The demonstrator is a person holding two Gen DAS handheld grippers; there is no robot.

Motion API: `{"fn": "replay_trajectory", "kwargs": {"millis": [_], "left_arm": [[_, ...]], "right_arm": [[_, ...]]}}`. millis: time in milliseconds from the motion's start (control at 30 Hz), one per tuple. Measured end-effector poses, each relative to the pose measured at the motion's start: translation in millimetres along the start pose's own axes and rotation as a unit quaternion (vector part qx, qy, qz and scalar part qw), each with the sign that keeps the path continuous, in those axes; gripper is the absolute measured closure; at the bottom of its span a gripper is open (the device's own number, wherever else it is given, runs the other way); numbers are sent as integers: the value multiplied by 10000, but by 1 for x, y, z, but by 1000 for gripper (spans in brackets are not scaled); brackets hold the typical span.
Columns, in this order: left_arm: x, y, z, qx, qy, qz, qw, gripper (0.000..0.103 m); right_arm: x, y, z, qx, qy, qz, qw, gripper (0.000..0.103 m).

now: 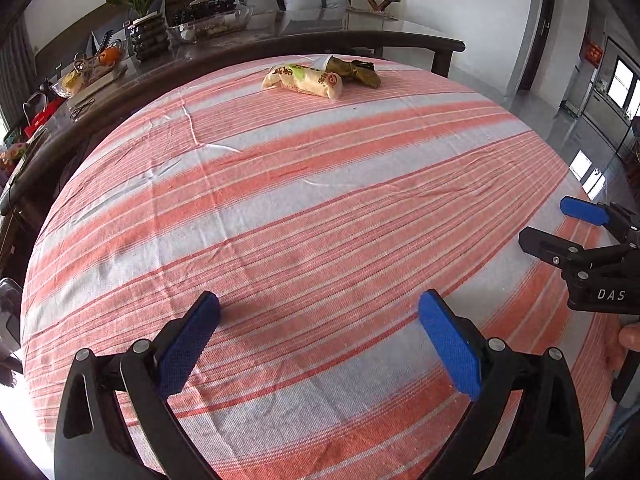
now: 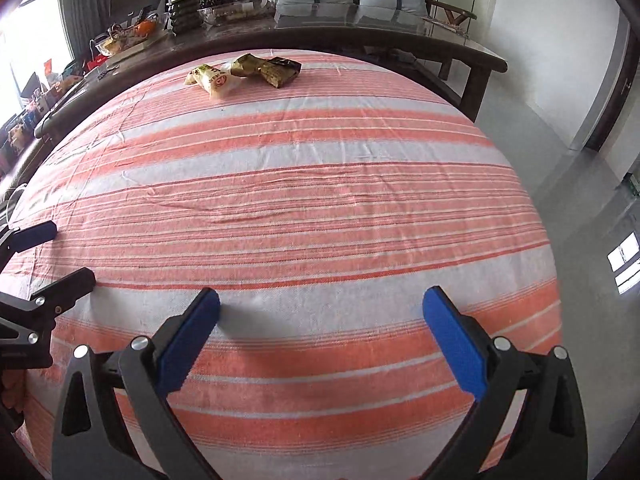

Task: Collect trash
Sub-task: 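Move both tools back over the table toward the remaining wrappers, then grasp the yellow-green bread bag with the left tool and set it down nearer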

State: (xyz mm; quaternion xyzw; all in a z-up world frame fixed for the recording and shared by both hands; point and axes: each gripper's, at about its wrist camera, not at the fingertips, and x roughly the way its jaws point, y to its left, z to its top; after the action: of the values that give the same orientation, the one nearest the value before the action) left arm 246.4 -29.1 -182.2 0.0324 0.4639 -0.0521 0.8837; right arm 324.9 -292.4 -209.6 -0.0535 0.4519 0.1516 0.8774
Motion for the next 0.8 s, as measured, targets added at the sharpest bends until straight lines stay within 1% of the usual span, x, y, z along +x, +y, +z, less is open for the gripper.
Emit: {"fn": "replay_trajectory", "kwargs": {"millis": [67, 133, 200, 267, 333, 400, 500, 567, 667, 700, 733, 800], "left_arm": [[2, -1, 5, 3, -25, -48, 10000, 4], [7, -3, 20, 45, -96, -169, 9998, 4], [15, -6, 45, 32, -181, -114, 9998, 4], [26, -6, 79, -84, -415, -174, 9990, 4], [46, -1, 115, -391, -518, -69, 9979, 4], [67, 7, 148, -839, -554, 6, 9949, 4], [92, 16, 182, -1401, -603, 242, 9880, 5], [106, 19, 192, -1618, -556, 345, 9846, 5], [124, 26, 191, -1714, -215, 376, 9842, 5], [125, 29, 186, -1663, -160, 379, 9852, 5], [120, 31, 181, -1490, -234, 308, 9881, 6], [109, 39, 168, -1170, -160, 498, 9918, 5]], "right_arm": [[0, 0, 0, -12, 4, -15, 10000, 4], [0, 2, 0, -25, 6, -35, 10000, 4], [0, 2, 0, -32, 5, -44, 10000, 5], [0, 2, 0, -33, 5, -44, 10000, 5], [0, 2, 0, -37, 6, -50, 10000, 5], [0, 2, 0, -38, 6, -51, 10000, 5], [0, 2, 0, -35, 6, -46, 10000, 5], [0, 2, 0, -30, 7, -40, 10000, 5], [1, 3, 0, -27, 8, -33, 10000, 5], [1, 3, 0, -27, 8, -33, 10000, 5], [1, 3, 0, -27, 8, -34, 10000, 5], [1, 3, 0, -28, 8, -34, 10000, 5]]}}
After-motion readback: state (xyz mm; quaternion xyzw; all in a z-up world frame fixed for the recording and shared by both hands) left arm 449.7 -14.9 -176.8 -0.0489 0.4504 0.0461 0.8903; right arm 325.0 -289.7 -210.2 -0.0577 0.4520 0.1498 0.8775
